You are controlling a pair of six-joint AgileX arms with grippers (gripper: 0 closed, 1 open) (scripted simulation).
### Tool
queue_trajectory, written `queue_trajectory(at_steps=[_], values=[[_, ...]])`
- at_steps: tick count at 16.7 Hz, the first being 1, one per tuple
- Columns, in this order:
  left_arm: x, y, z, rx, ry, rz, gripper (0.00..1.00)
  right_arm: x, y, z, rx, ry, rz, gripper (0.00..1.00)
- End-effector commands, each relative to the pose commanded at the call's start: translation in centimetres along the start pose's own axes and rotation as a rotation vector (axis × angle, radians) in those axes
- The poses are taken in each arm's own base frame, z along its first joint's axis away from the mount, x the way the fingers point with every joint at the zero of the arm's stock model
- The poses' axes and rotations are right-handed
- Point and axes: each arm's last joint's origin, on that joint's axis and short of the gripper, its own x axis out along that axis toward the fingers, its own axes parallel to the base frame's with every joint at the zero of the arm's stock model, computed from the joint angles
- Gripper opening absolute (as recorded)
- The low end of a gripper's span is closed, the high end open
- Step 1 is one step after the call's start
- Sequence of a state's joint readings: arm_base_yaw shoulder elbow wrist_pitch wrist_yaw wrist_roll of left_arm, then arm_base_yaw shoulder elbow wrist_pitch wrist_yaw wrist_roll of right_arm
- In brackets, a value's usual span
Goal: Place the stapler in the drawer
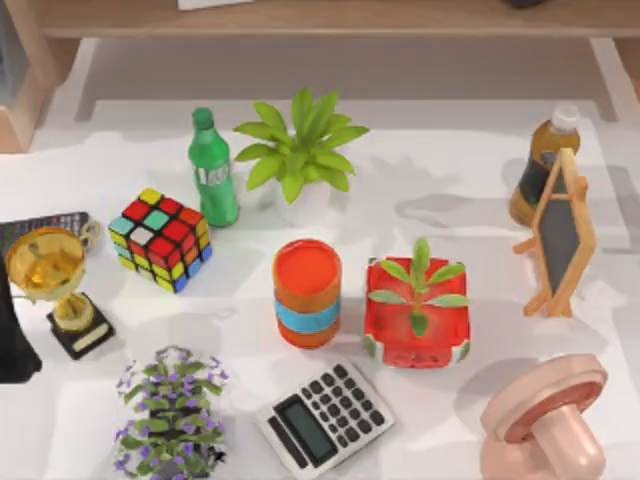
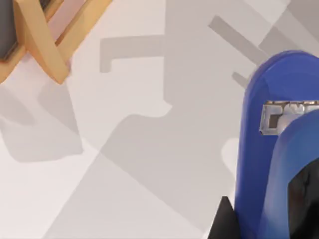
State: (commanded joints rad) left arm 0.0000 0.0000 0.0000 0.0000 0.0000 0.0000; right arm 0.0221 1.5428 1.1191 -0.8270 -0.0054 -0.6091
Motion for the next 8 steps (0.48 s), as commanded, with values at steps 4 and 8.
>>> queue_trajectory(at_steps=[4, 8], values=[[0.0, 0.0, 0.0, 0.0, 0.0, 0.0, 1.0, -6.0, -5.1, 3.7, -0.006, -0.202, -0.162, 0.0], [0.0, 0.0, 0.0, 0.0, 0.0, 0.0, 1.0, -9.6, -11.3, 5.2, 0.05, -0.274, -0.293, 0.0]])
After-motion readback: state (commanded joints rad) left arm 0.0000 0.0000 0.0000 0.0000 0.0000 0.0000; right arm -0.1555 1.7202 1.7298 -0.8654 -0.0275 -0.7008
